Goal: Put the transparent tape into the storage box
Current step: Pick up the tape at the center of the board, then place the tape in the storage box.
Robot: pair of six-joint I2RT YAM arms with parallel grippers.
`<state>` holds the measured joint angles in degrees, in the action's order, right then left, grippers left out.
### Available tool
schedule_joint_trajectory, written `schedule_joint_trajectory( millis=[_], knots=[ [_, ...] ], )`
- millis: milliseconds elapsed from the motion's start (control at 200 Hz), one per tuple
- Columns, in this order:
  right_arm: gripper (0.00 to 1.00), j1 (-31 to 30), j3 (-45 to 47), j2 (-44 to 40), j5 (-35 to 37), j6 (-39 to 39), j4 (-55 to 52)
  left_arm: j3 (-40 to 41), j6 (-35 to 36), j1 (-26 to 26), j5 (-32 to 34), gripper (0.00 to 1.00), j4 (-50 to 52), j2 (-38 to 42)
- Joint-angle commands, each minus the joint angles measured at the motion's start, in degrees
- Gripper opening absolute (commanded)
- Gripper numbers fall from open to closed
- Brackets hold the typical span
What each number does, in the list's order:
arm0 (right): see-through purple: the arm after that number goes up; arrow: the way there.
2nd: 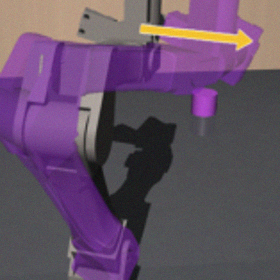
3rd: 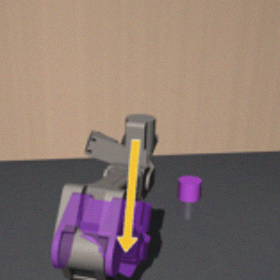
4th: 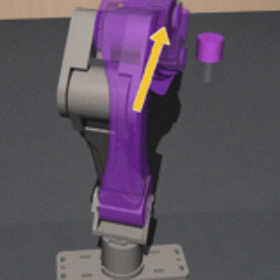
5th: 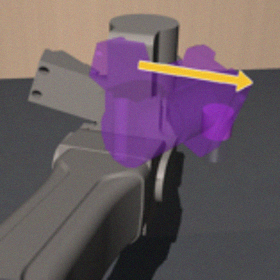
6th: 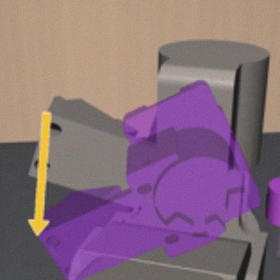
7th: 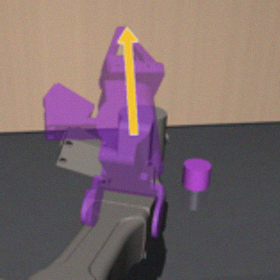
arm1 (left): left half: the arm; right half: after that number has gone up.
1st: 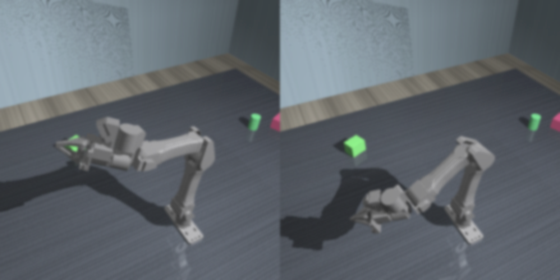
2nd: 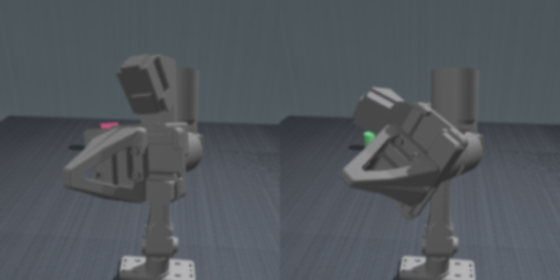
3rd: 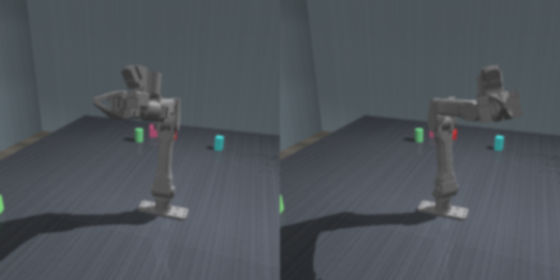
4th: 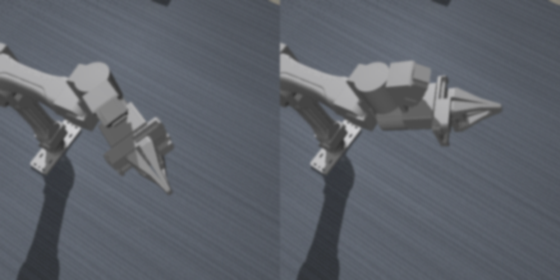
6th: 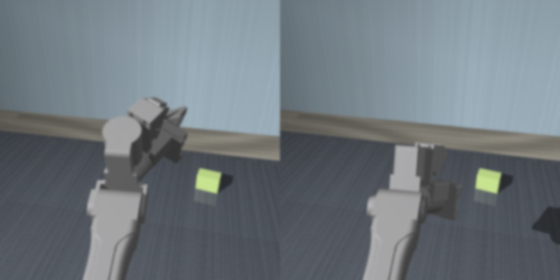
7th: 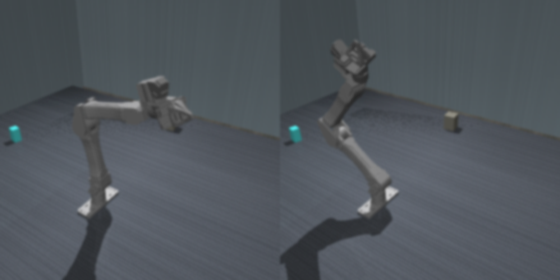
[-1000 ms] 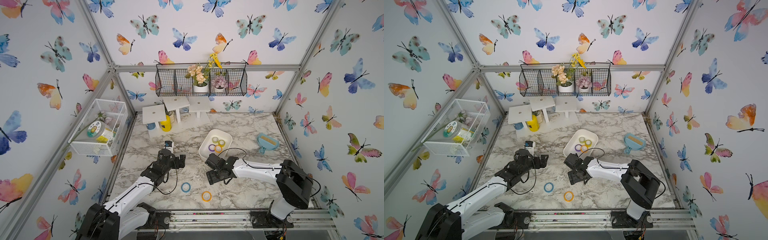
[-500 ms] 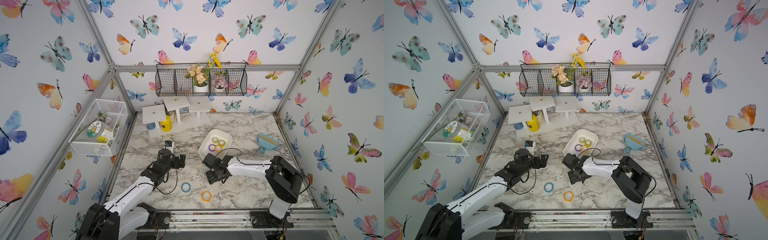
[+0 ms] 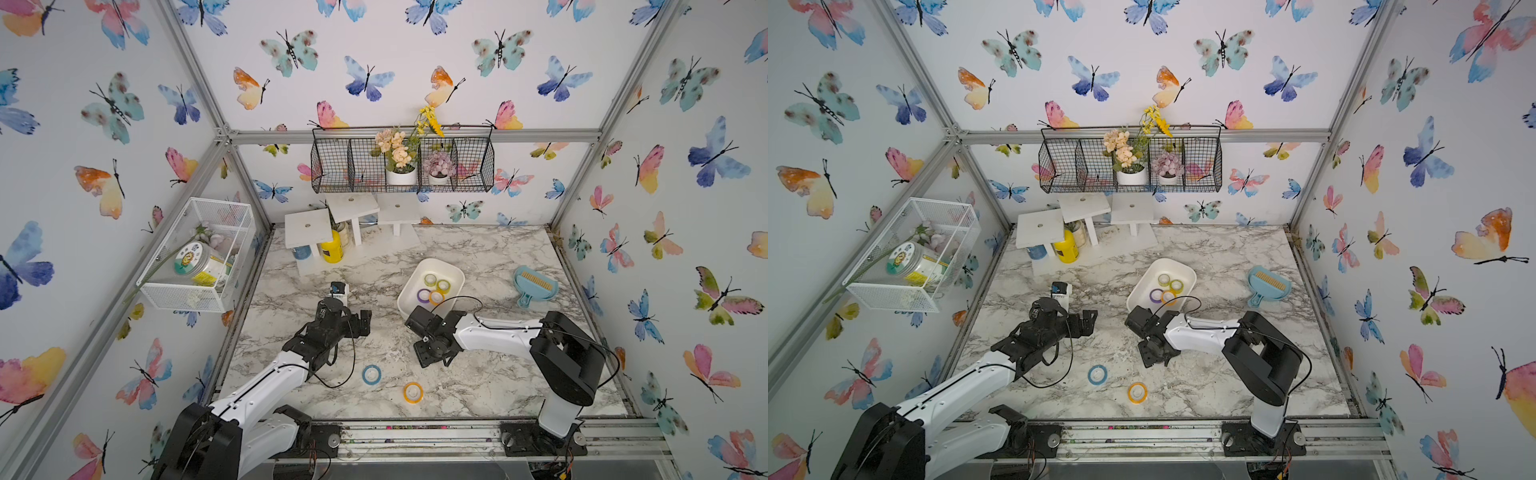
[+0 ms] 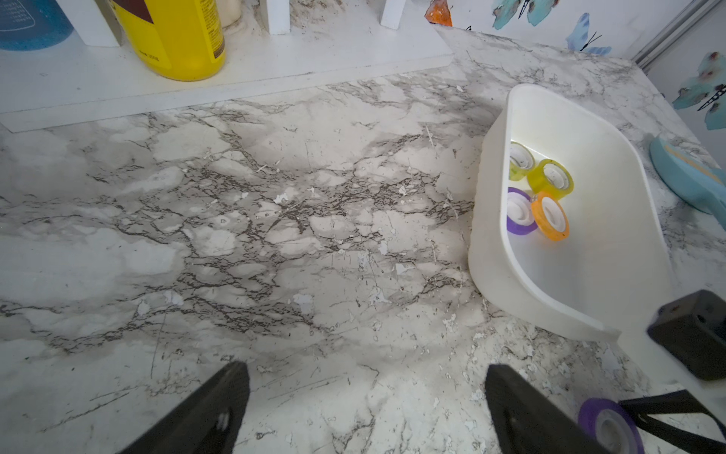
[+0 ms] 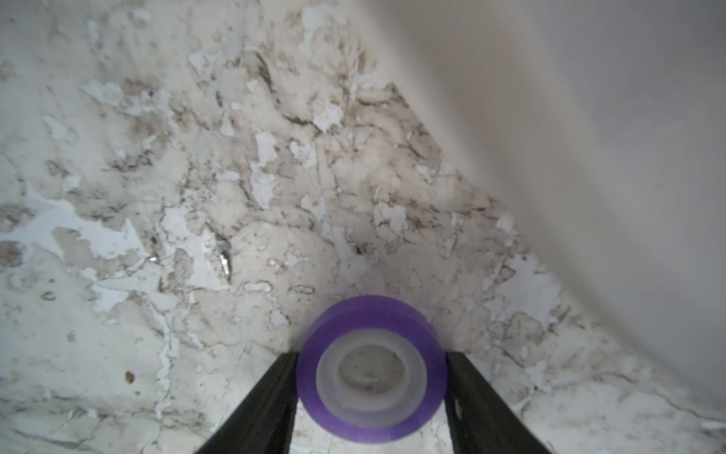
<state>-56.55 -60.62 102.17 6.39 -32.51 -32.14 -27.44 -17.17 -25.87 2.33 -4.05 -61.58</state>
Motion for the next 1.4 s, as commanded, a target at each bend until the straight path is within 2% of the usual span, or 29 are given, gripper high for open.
schedule_joint_trajectory(
  millis=[0,260,606,901,1121,1396],
  knots=[
    [0.59,0.4,0.4,0.7,-1.3,0.3,-1.0,-1.1,0.5,0.2,-0.6,0.99,-0.4,-0.2],
    [0.57,0.4,0.4,-0.8,-0.8,-0.1,-2.9,-1.0,0.5,0.2,-0.4,0.99,-0.5,0.1],
    [0.56,0.4,-0.6,-9.3,1.7,0.1,-8.8,-0.9,0.5,0.2,-0.3,0.99,-0.6,0.2],
    [0.57,3.1,-5.9,-12.3,2.1,3.9,-11.8,-0.8,0.5,0.2,-0.3,0.99,-0.8,0.0],
    [0.57,9.8,-12.7,-8.5,0.8,9.5,-10.7,-0.7,0.4,0.2,-0.3,0.99,-1.0,-0.2],
    [0.57,15.1,-24.3,3.7,-2.3,14.4,-8.3,-0.7,0.5,0.1,-0.5,0.99,-1.1,-0.2]
  ],
)
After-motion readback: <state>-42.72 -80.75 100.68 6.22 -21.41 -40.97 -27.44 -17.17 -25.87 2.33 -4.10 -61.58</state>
